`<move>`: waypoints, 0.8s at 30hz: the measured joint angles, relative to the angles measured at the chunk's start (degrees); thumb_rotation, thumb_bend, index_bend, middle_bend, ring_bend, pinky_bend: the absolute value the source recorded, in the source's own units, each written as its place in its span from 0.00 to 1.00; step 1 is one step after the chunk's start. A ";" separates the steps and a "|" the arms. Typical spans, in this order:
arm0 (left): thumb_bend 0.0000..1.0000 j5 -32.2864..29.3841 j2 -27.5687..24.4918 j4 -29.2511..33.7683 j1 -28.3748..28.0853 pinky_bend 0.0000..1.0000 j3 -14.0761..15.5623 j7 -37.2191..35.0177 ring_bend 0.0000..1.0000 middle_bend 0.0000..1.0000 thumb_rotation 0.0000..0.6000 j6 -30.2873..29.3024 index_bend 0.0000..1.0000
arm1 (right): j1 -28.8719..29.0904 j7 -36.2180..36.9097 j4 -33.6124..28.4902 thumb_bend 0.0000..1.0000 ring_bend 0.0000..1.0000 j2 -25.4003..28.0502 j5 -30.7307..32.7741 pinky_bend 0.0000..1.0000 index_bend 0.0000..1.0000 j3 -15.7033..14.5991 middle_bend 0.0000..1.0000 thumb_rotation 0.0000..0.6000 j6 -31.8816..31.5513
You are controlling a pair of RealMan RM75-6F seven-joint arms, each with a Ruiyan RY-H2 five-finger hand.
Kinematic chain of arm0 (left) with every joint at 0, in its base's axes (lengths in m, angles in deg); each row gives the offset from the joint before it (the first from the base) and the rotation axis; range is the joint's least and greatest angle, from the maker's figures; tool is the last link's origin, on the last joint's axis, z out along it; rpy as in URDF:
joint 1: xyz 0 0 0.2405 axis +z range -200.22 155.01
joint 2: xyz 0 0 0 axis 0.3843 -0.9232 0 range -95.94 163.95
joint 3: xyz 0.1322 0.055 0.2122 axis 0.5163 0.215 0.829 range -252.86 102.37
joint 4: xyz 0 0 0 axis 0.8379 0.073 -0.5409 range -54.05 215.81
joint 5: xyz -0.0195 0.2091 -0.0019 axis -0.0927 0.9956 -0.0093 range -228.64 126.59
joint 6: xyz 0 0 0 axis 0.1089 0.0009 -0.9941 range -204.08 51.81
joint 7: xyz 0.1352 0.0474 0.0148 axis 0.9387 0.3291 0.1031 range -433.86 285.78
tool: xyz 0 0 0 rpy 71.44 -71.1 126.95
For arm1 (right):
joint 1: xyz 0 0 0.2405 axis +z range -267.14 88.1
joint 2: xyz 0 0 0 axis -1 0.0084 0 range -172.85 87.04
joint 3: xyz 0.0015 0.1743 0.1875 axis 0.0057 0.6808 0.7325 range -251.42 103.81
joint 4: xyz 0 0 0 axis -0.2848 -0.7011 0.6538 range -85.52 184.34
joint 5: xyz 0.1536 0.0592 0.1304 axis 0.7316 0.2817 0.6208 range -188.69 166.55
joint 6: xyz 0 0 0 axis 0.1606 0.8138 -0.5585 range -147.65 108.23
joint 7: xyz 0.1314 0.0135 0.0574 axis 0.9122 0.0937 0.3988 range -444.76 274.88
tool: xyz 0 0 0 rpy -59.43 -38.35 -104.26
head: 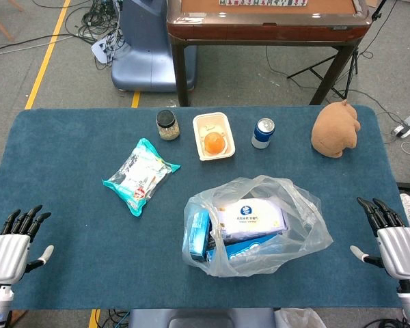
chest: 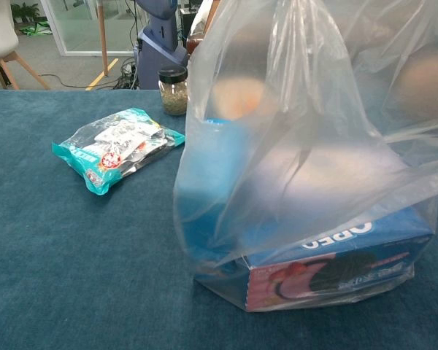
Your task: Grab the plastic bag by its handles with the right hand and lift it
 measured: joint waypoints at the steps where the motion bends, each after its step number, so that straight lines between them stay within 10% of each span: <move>1: 0.25 0.03 -0.01 0.02 0.01 0.07 0.00 -0.02 0.16 0.10 1.00 -0.05 0.19 | -0.09 0.01 -0.01 0.00 0.07 0.02 -0.14 0.20 0.01 0.01 0.15 1.00 -0.12; 24: 0.25 0.88 -0.63 1.57 0.41 0.07 0.22 0.99 0.16 0.10 1.00 -0.99 0.19 | 2.14 8.76 -5.03 0.00 0.07 8.61 -7.46 0.20 0.01 0.33 0.17 1.00 -0.25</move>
